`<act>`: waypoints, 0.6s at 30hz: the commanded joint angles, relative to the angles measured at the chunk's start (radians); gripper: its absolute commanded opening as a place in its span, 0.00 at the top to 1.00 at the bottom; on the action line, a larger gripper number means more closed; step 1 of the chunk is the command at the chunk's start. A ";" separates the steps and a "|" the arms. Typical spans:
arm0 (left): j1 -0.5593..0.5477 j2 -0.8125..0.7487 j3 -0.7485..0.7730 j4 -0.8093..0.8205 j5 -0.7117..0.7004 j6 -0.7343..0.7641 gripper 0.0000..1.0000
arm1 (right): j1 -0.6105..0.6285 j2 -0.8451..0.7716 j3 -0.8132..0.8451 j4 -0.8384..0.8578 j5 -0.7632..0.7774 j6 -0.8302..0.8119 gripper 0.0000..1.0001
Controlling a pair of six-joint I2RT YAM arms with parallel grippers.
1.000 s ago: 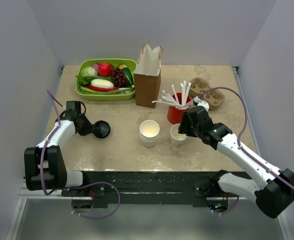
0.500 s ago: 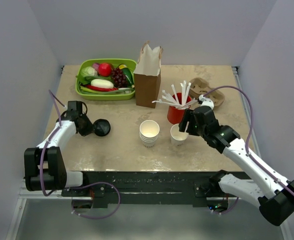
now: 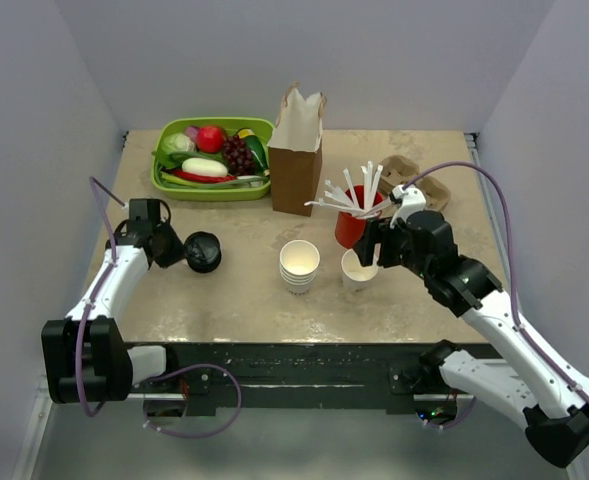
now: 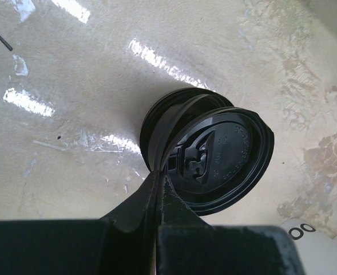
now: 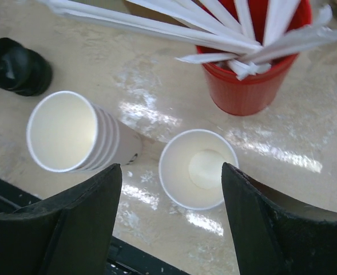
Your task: Pack the takeout coffee
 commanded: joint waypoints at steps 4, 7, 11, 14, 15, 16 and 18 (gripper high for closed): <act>-0.005 -0.019 0.008 0.004 0.043 0.008 1.00 | 0.191 0.045 0.094 0.204 -0.188 -0.122 0.28; -0.003 -0.026 -0.003 0.026 0.049 -0.005 1.00 | 0.290 0.183 0.178 0.261 -0.162 -0.079 0.28; -0.003 -0.034 -0.017 0.033 0.046 -0.014 1.00 | 0.353 0.401 0.334 0.300 -0.091 0.022 0.30; -0.002 -0.043 -0.029 0.049 0.041 -0.020 1.00 | 0.370 0.594 0.454 0.288 -0.020 0.071 0.32; -0.003 -0.043 -0.031 0.056 0.049 -0.021 1.00 | 0.372 0.642 0.486 0.277 -0.014 0.070 0.33; -0.002 -0.042 -0.034 0.059 0.047 -0.022 1.00 | 0.375 0.697 0.522 0.266 -0.009 0.067 0.35; -0.002 -0.039 -0.035 0.062 0.044 -0.025 1.00 | 0.387 0.830 0.632 0.211 0.002 0.076 0.37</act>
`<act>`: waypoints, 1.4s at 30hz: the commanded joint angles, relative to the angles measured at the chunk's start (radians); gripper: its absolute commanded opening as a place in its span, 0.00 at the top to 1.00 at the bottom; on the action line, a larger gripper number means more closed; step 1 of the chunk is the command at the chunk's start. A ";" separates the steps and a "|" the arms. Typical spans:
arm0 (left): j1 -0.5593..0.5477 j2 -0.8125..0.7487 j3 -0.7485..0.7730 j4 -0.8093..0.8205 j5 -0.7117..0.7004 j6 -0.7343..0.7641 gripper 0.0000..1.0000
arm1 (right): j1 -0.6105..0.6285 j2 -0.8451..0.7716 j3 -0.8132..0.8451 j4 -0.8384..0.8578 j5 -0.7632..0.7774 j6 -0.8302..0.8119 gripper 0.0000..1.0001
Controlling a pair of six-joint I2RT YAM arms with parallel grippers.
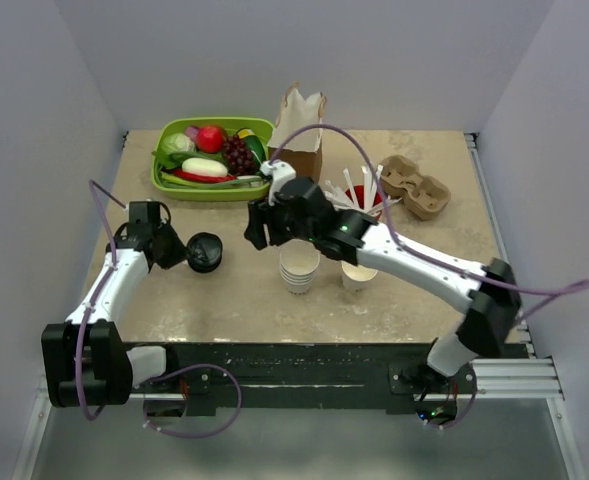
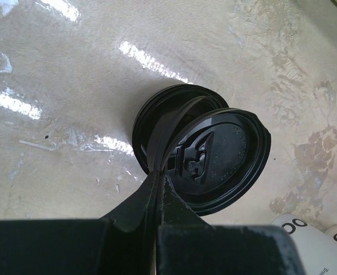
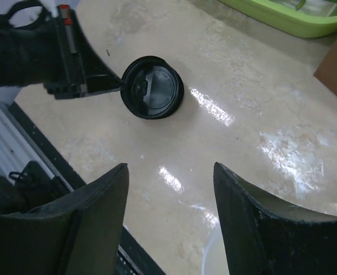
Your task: Pack the takeout coffee
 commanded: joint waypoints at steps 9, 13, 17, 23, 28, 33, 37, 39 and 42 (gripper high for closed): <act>-0.003 -0.009 -0.016 0.054 0.004 -0.019 1.00 | 0.035 0.532 0.413 -0.023 0.067 0.072 0.43; -0.002 -0.016 -0.017 0.051 0.000 -0.016 1.00 | 0.037 0.637 0.511 -0.019 0.038 0.081 0.47; -0.002 -0.018 -0.017 0.054 0.000 -0.017 1.00 | 0.040 0.691 0.544 -0.013 0.062 0.136 0.52; -0.003 -0.013 -0.010 0.049 0.000 -0.014 1.00 | 0.037 0.731 0.564 -0.028 0.084 0.178 0.61; 0.000 -0.012 -0.008 0.051 0.000 -0.011 1.00 | 0.038 0.738 0.561 -0.040 0.070 0.227 0.73; -0.002 -0.012 -0.010 0.051 0.000 -0.016 1.00 | 0.038 0.748 0.568 -0.074 0.061 0.263 0.75; -0.002 -0.012 -0.014 0.051 0.000 -0.017 1.00 | 0.038 0.760 0.575 -0.077 0.044 0.273 0.75; -0.003 -0.013 -0.019 0.055 0.003 -0.017 1.00 | 0.038 0.763 0.576 -0.073 0.037 0.280 0.75; -0.002 -0.016 -0.020 0.055 0.004 -0.019 1.00 | 0.038 0.769 0.575 -0.062 0.012 0.293 0.75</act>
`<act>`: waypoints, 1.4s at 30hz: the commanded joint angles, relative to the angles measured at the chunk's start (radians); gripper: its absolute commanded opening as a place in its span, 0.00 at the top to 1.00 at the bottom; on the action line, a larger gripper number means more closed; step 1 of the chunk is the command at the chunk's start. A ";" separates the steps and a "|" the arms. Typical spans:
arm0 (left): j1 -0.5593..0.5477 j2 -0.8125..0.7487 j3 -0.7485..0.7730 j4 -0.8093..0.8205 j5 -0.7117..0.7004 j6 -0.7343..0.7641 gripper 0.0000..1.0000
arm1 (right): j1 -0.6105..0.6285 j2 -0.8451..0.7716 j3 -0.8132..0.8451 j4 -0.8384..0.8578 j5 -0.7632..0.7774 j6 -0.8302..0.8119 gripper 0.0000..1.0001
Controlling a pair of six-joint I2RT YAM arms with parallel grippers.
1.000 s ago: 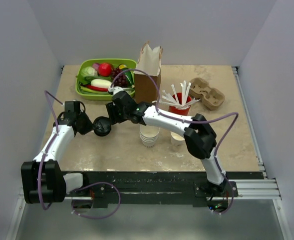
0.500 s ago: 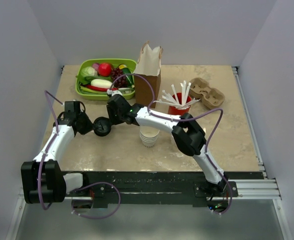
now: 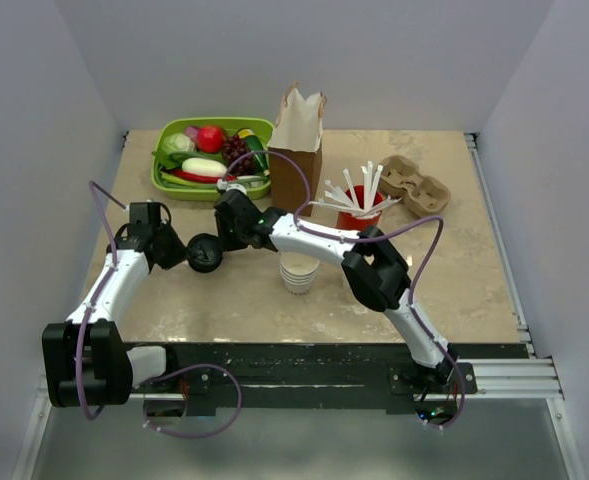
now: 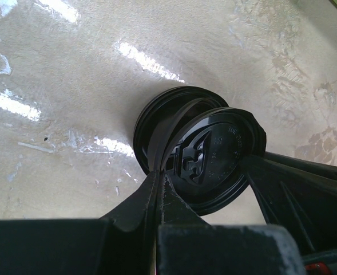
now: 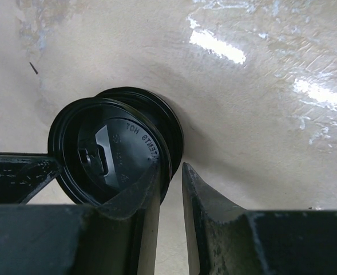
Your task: Pack the takeout coffee
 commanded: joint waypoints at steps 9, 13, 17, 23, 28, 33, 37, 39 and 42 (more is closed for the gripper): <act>-0.002 -0.023 -0.009 0.033 0.004 -0.008 1.00 | 0.006 -0.034 -0.016 0.062 -0.022 0.060 0.97; -0.002 -0.021 -0.003 0.021 -0.002 -0.008 1.00 | 0.006 -0.077 -0.060 0.097 0.008 0.069 1.00; -0.002 -0.026 0.010 -0.002 -0.016 -0.008 0.62 | 0.006 -0.108 -0.073 0.110 0.034 0.066 1.00; -0.002 -0.079 0.042 -0.037 -0.020 -0.007 0.28 | 0.006 -0.149 -0.079 0.122 0.036 0.055 1.00; -0.002 -0.160 0.089 -0.073 0.006 0.016 0.00 | 0.008 -0.187 -0.050 0.084 0.056 0.015 1.00; -0.002 -0.274 0.152 -0.082 0.133 0.073 0.00 | 0.006 -0.287 -0.042 -0.018 0.079 -0.123 1.00; -0.002 -0.361 0.174 0.028 0.364 0.093 0.00 | -0.003 -0.451 -0.138 -0.065 0.064 -0.247 1.00; -0.003 -0.397 0.165 0.091 0.492 0.079 0.00 | -0.017 -0.561 -0.204 -0.082 0.051 -0.256 1.00; -0.008 -0.388 0.157 0.191 0.651 0.052 0.00 | -0.052 -0.682 -0.258 -0.146 -0.011 -0.275 1.00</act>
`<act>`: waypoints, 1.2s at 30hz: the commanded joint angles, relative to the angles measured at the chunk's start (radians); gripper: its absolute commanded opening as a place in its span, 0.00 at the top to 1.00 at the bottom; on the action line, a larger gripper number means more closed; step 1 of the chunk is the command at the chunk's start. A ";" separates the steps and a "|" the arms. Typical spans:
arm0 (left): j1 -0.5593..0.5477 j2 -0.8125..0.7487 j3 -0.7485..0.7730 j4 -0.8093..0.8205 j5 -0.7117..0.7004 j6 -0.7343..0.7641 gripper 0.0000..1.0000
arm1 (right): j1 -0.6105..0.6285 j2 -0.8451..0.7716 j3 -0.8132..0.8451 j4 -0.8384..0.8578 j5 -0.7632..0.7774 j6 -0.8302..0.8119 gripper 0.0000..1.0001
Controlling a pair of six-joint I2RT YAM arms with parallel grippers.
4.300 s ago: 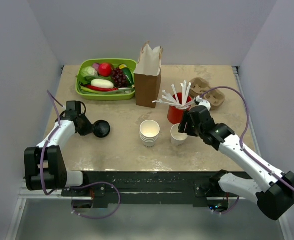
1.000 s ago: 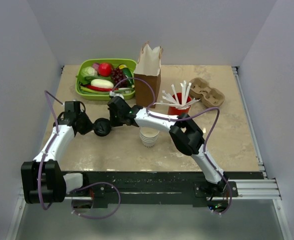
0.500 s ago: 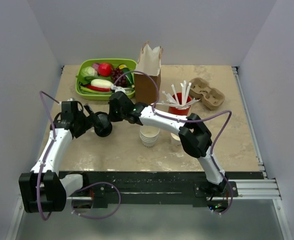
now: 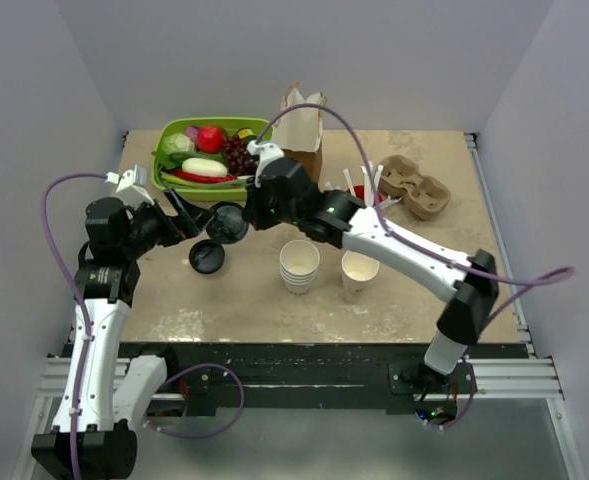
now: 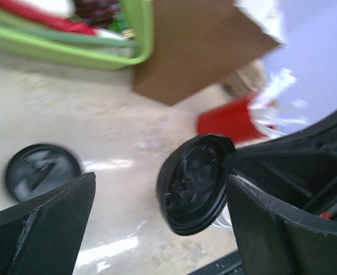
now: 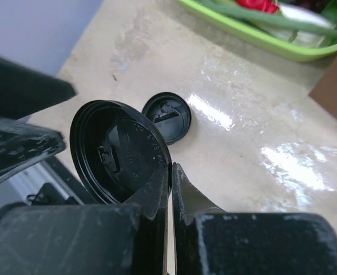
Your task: Pack the takeout coffee
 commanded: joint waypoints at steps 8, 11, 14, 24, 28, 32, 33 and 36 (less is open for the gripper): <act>-0.239 0.123 -0.076 0.538 0.422 -0.173 0.11 | -0.092 -0.327 -0.159 -0.150 -0.203 -0.224 1.00; -0.296 0.163 -0.055 0.544 0.422 -0.175 0.21 | -0.102 -0.345 -0.160 -0.186 -0.189 -0.222 1.00; -0.315 0.183 -0.053 0.559 0.408 -0.180 0.27 | -0.102 -0.379 -0.199 -0.155 -0.208 -0.216 1.00; -0.336 0.200 -0.007 0.414 0.367 -0.143 0.83 | -0.102 -0.423 -0.239 -0.129 -0.212 -0.230 1.00; -0.338 0.191 0.005 0.352 0.350 -0.121 1.00 | -0.102 -0.427 -0.232 -0.115 -0.258 -0.233 1.00; -0.338 0.180 0.008 0.308 0.316 -0.150 1.00 | -0.102 -0.440 -0.231 -0.105 -0.268 -0.288 0.75; -0.338 0.183 0.013 0.276 0.319 -0.155 1.00 | -0.102 -0.446 -0.234 -0.100 -0.268 -0.314 0.61; -0.338 0.198 0.031 0.202 0.319 -0.160 1.00 | -0.102 -0.517 -0.278 -0.034 -0.255 -0.516 0.33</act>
